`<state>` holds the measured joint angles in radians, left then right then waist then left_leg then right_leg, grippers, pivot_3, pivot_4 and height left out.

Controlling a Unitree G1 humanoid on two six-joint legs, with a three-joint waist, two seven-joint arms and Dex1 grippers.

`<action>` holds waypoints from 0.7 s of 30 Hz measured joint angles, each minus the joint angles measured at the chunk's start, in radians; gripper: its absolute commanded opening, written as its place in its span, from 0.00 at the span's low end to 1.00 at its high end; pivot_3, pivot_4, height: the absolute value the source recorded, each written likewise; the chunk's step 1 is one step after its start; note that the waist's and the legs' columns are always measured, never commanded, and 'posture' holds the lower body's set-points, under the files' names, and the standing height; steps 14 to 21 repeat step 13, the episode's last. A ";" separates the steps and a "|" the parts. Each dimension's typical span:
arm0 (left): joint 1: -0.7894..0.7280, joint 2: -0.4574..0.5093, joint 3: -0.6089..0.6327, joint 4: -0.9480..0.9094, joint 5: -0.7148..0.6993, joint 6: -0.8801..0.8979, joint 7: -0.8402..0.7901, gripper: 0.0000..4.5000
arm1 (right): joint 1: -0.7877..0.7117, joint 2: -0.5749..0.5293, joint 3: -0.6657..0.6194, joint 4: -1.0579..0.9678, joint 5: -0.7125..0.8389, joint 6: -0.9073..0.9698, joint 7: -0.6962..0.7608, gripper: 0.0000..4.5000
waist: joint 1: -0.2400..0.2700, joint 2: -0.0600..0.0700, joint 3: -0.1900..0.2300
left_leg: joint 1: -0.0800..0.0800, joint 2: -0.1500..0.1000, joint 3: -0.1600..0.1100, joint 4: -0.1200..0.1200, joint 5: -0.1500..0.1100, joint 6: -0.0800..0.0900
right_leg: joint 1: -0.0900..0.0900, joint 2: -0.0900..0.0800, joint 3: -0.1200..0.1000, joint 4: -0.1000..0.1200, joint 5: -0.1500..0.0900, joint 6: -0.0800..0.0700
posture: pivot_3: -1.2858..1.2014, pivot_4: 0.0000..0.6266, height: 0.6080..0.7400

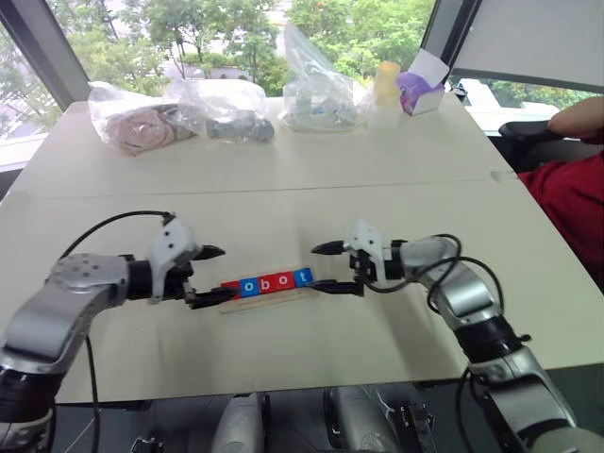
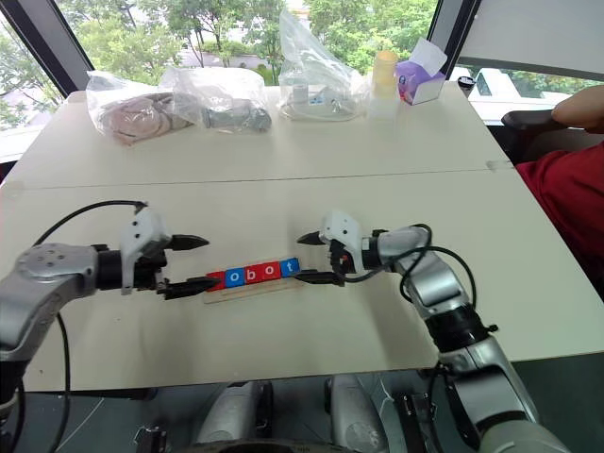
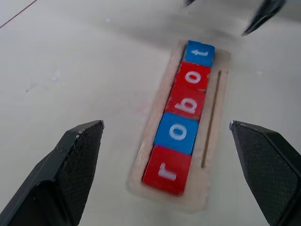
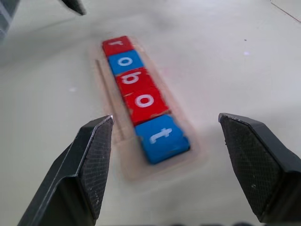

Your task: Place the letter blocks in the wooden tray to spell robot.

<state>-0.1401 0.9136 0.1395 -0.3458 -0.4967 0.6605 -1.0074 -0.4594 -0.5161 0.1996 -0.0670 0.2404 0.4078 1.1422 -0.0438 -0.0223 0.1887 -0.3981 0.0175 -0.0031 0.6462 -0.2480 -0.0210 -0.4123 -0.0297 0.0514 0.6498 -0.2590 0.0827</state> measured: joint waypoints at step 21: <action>0.400 0.008 0.385 -0.123 -0.115 0.096 -0.011 1.00 | 0.414 -0.134 -0.359 -0.542 0.327 0.506 -0.265 0.82 | 0.010 0.000 0.000 | -0.003 0.001 0.000 0.000 0.000 -0.001 | -0.001 -0.006 -0.001 -0.004 -0.002 -0.004 | 0.52 0.24 1.00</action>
